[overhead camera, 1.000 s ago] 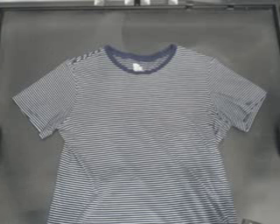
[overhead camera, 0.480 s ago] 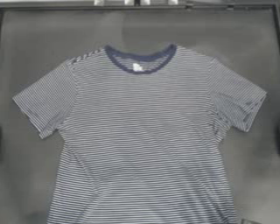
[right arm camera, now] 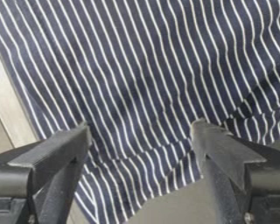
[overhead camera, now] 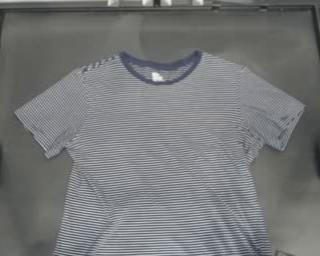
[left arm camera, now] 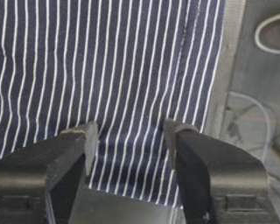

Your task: Fold shirt

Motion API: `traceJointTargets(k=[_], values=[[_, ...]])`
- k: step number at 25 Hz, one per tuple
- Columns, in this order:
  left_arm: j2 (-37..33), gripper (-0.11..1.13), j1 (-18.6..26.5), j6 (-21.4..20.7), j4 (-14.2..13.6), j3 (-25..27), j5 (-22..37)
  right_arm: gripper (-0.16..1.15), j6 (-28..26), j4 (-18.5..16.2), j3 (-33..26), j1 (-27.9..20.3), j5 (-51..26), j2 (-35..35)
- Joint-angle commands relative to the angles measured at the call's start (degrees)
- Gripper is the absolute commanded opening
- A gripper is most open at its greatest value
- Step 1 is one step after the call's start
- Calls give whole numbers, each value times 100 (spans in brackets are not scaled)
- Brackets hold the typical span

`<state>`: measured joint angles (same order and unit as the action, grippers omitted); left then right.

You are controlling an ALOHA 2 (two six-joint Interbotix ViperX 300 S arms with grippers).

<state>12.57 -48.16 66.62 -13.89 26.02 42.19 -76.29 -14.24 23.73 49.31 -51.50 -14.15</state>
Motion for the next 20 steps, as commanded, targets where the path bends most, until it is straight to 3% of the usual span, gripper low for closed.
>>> traceJointTargets(k=[1, 4, 7, 11, 13, 17, 20], values=[[-44, 84, 0, 9, 0, -105, 123, 97, 18, 53, -132, 9, -79, 9], [44, 76, 0, 18, 9, -185, 202, 96, 62, 123, -220, 9, -211, -62], [53, 54, 0, 18, 35, -220, 229, 90, 149, 185, -299, 18, -334, -88], [9, 15, -18, -26, 79, -229, 220, 62, 237, 237, -369, 35, -483, -105], [-18, 2, -44, -62, 70, -255, 229, 45, 281, 316, -369, 35, -457, -114], [-18, 2, -62, -44, 79, -255, 229, 13, 519, 501, -413, 53, -431, -220], [-26, 4, -70, -35, 79, -264, 229, 7, 747, 554, -589, 62, -545, -369]])
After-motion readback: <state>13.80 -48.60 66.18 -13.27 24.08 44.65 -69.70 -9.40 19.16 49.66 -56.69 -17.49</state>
